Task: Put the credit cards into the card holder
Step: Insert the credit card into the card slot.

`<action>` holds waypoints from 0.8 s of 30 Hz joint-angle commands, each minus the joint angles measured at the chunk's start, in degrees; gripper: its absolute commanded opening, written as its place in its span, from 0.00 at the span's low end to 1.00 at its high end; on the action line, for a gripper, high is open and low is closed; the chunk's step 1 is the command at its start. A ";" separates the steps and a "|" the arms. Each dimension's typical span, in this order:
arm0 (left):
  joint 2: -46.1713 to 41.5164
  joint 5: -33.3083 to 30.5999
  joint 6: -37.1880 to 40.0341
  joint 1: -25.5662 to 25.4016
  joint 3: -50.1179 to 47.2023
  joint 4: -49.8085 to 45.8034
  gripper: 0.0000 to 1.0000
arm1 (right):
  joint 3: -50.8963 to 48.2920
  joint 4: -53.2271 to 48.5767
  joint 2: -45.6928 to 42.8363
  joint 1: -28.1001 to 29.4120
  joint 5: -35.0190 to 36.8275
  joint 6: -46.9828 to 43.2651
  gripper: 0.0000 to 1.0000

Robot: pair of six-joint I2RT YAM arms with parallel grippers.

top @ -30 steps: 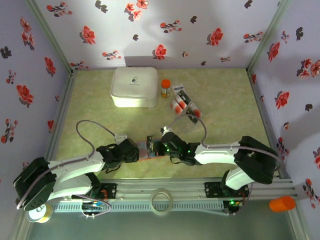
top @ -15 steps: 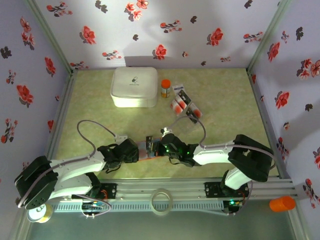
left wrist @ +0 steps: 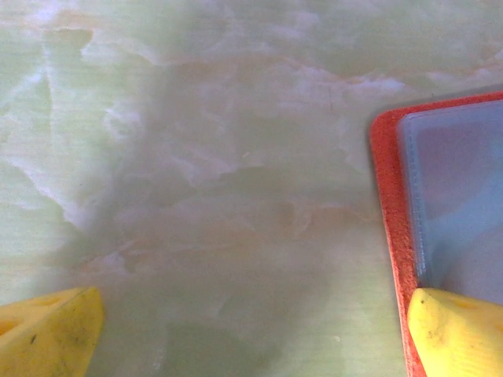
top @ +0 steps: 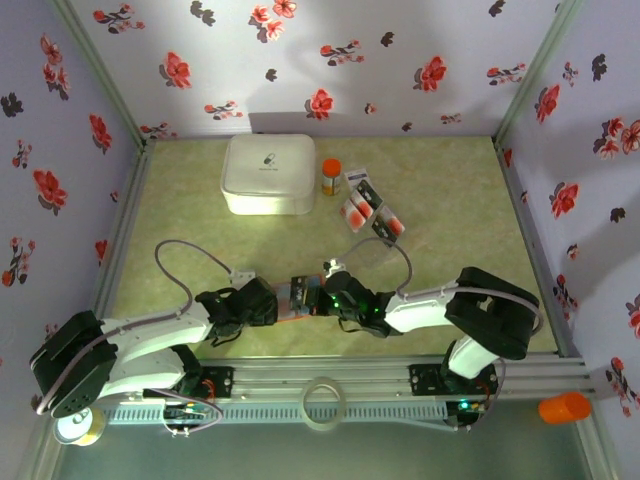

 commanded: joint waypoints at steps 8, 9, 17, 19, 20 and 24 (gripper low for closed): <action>0.73 -1.18 -0.68 -0.61 0.11 -0.73 1.00 | -1.39 -1.76 0.49 0.24 -1.16 1.19 0.00; 0.75 -1.14 -0.54 -0.61 0.13 -0.69 1.00 | -1.31 -2.37 0.39 0.15 -1.37 1.20 0.00; 0.88 -1.22 -0.50 -0.61 0.03 -0.55 1.00 | -0.82 -5.97 0.21 -0.33 -3.20 1.07 0.00; 0.99 -1.22 -0.41 -0.61 0.03 -0.45 1.00 | -0.43 -6.85 0.21 -0.59 -3.77 0.94 0.00; 0.94 -1.16 -0.42 -0.63 0.03 -0.48 1.00 | -0.22 -7.38 0.23 -0.78 -4.06 0.84 0.00; 1.06 -1.19 -0.41 -0.68 0.03 -0.47 1.00 | 0.92 -9.77 0.54 -1.34 -5.46 0.57 0.00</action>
